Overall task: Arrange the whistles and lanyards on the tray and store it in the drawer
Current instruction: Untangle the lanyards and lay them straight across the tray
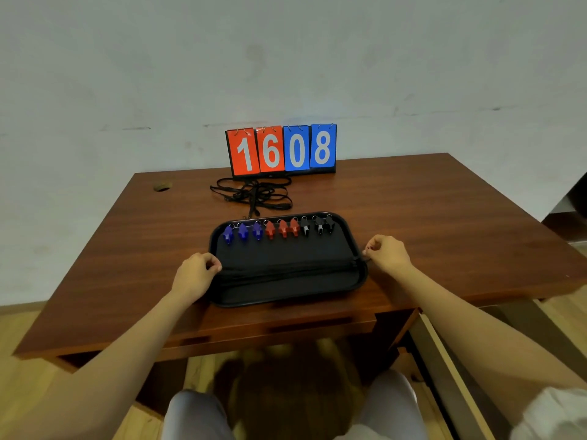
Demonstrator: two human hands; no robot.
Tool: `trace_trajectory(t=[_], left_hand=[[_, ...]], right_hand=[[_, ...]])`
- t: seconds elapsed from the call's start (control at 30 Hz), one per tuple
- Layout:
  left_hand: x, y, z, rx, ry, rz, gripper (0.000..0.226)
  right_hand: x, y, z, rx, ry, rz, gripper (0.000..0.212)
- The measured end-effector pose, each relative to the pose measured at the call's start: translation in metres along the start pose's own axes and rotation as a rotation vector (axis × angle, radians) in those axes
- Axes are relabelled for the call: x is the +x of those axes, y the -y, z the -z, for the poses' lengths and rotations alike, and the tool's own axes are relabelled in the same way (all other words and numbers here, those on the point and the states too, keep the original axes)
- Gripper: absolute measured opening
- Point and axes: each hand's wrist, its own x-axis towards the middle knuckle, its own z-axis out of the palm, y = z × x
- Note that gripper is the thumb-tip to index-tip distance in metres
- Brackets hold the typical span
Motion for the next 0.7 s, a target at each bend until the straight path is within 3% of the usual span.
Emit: trace_trajectory(t=[0.3,0.47,0.7], left_hand=[[0.003,0.0,-0.004,0.158,-0.1,-0.01,0.013],[0.003,0.0,-0.008,0.276,-0.066,0.004,0.018],[-0.001,-0.008,-0.012,0.419,-0.144,-0.145,0.025]], right_hand=[[0.006,0.001,-0.007,0.012,-0.061,0.026,0.027],[0.007,-0.002,-0.01,-0.018,-0.001,0.015,0.012],[0.0,0.001,-0.013,-0.142,-0.045,0.199,0.022]])
